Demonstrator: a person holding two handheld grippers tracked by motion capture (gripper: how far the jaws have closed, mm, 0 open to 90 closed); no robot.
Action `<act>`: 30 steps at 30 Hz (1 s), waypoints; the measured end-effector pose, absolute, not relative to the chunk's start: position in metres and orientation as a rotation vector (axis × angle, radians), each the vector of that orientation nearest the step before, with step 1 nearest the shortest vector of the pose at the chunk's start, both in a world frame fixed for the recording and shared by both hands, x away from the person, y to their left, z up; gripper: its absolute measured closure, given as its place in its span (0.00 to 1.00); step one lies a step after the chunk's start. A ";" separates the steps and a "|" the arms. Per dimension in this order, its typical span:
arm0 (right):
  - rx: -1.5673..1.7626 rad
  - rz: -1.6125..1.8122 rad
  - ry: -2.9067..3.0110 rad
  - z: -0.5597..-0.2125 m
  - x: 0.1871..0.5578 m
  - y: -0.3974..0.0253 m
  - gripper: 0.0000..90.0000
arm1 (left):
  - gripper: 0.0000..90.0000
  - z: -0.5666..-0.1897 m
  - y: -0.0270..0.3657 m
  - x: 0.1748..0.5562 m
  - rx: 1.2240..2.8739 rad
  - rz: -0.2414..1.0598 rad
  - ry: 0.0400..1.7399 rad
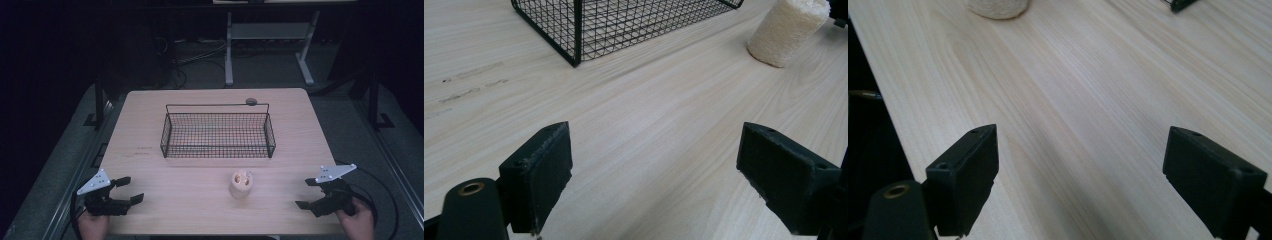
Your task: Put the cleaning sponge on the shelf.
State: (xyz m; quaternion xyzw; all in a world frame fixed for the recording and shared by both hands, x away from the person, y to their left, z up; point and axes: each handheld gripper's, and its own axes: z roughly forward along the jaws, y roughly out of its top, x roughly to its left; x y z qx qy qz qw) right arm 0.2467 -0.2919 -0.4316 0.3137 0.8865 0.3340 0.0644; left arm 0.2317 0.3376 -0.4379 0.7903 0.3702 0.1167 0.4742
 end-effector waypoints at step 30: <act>0.797 0.946 2.837 -0.406 0.270 -0.269 0.16 | 0.15 -0.437 0.338 0.230 1.929 0.294 0.904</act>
